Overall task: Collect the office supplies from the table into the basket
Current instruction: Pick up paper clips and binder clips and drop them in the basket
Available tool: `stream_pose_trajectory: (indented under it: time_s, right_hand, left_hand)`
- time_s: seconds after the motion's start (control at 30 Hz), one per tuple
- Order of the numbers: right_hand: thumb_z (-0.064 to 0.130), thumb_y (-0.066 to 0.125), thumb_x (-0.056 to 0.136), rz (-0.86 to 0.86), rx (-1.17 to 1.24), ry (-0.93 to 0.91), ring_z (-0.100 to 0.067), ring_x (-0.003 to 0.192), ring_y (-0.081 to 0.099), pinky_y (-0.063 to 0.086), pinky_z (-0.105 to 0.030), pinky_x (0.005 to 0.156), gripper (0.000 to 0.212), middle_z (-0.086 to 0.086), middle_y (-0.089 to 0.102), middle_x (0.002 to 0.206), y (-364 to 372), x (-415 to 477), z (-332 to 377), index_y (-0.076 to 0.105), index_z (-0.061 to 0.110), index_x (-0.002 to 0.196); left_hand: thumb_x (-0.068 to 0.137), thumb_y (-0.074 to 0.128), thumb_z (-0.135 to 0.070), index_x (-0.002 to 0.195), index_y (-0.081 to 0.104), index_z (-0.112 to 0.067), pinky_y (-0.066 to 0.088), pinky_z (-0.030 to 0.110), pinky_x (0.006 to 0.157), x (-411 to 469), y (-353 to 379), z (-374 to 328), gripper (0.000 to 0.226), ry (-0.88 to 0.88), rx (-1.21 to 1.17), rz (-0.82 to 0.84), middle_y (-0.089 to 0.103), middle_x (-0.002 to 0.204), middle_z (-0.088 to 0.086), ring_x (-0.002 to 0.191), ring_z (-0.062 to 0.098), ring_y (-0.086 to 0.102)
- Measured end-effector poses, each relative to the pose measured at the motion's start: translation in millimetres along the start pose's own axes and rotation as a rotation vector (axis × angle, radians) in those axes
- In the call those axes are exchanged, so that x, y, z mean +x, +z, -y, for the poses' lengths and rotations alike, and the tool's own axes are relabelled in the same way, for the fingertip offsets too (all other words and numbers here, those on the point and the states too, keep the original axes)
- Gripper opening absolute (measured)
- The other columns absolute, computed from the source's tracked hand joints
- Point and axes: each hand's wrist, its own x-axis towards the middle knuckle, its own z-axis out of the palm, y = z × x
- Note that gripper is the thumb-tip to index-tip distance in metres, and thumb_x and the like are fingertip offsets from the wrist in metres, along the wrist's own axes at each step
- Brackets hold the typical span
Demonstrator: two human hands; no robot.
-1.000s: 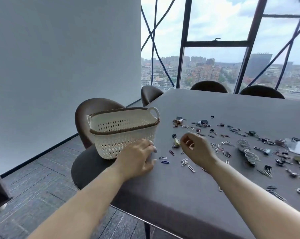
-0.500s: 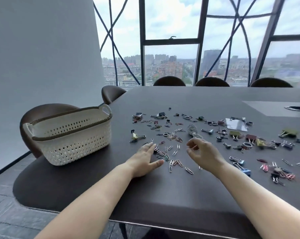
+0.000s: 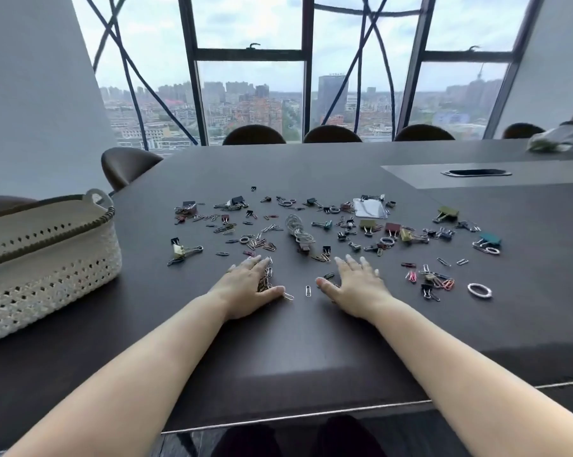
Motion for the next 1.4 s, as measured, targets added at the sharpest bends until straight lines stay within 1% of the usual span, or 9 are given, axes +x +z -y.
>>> stream_pose_trajectory:
  time_s: [0.1,0.2,0.3,0.47,0.77,0.87,1.03,1.17,1.4]
  right_hand:
    - [0.058,0.041,0.088,-0.046,0.143,-0.131,-0.02,0.146,0.002,0.006,-0.043,0.119,0.074,-0.004,0.008,0.158,-4.5,3.9,7.1,0.017,0.021,0.147]
    - [0.069,0.049,0.076,-0.047,0.093,-0.135,-0.02,0.146,-0.004,0.002,-0.051,0.116,0.091,0.003,0.001,0.158,-9.9,-5.6,-0.8,0.012,0.026,0.148]
    - [0.08,0.046,0.067,0.064,-0.04,-0.067,-0.023,0.145,-0.01,-0.001,-0.052,0.115,0.106,0.002,-0.008,0.158,-4.7,-12.8,-7.5,0.001,0.029,0.148]
    - [0.086,0.037,0.064,0.002,-0.05,0.07,-0.03,0.144,-0.012,-0.002,-0.056,0.114,0.111,-0.002,-0.009,0.158,-1.8,16.2,-10.2,-0.003,0.026,0.148]
    - [0.088,0.038,0.062,-0.029,-0.026,0.131,-0.035,0.143,-0.014,-0.004,-0.06,0.112,0.107,-0.002,-0.011,0.158,-13.7,99.7,-18.0,-0.002,0.035,0.146]
    - [0.086,0.035,0.065,-0.037,-0.038,0.121,-0.034,0.144,-0.003,-0.001,-0.059,0.112,0.094,0.0,0.002,0.158,-14.6,120.2,-17.2,0.012,0.041,0.145]
    - [0.062,0.043,0.084,-0.212,-0.083,-0.029,-0.027,0.129,0.035,0.03,-0.043,0.105,0.051,-0.003,0.043,0.139,-9.7,125.4,-16.8,0.049,0.033,0.126]
    - [0.049,0.048,0.087,-0.261,-0.031,-0.068,-0.027,0.12,0.043,0.037,-0.037,0.099,0.038,-0.007,0.05,0.122,-8.3,120.8,-14.9,0.054,0.023,0.115]
    - [0.046,0.045,0.09,-0.301,-0.07,-0.072,-0.027,0.109,0.057,0.044,-0.034,0.087,0.037,-0.008,0.062,0.115,-8.3,115.6,-9.4,0.053,0.014,0.106]
  left_hand:
    - [0.078,0.046,-0.07,0.148,0.012,-0.027,0.009,0.033,0.119,-10.5,-4.0,7.8,0.089,0.053,-0.124,-0.002,0.007,0.158,-0.005,0.145,0.011,0.008]
    - [0.037,0.023,-0.101,0.147,0.002,-0.035,0.001,0.044,0.118,-19.4,-5.9,14.6,0.13,0.08,0.016,0.076,-0.002,0.158,-0.009,0.146,0.015,-0.007]
    - [0.029,0.007,-0.102,0.147,0.0,-0.035,0.0,0.046,0.117,-8.5,-0.7,12.5,0.136,0.04,0.065,0.103,-0.006,0.158,-0.008,0.145,0.019,-0.01]
    - [0.074,0.038,-0.078,0.148,0.003,-0.034,-0.001,0.054,0.115,31.6,-0.2,2.6,0.093,-0.063,0.101,0.011,-0.009,0.158,-0.004,0.144,0.027,-0.016]
    - [0.071,0.039,-0.081,0.147,0.004,-0.039,0.003,0.058,0.113,93.7,-5.9,19.3,0.093,-0.22,0.057,-0.021,-0.004,0.158,-0.003,0.145,0.029,-0.006]
    - [0.076,0.041,-0.075,0.145,0.021,-0.035,0.01,0.052,0.115,105.6,-5.2,24.0,0.083,-0.166,0.047,-0.066,0.016,0.155,-0.003,0.144,0.023,0.01]
    - [0.087,0.045,-0.058,0.125,0.052,-0.032,0.031,0.035,0.107,104.4,-2.6,28.0,0.047,-0.013,0.036,-0.192,0.045,0.132,-0.002,0.126,0.021,0.037]
    - [0.09,0.049,-0.046,0.111,0.058,-0.026,0.04,0.03,0.092,98.3,-4.8,23.2,0.029,0.021,-0.051,-0.24,0.052,0.116,-0.001,0.112,0.019,0.053]
    - [0.091,0.046,-0.046,0.096,0.056,-0.016,0.043,0.031,0.078,96.5,-1.3,21.6,0.032,-0.001,0.034,-0.335,0.066,0.104,0.004,0.1,0.025,0.06]
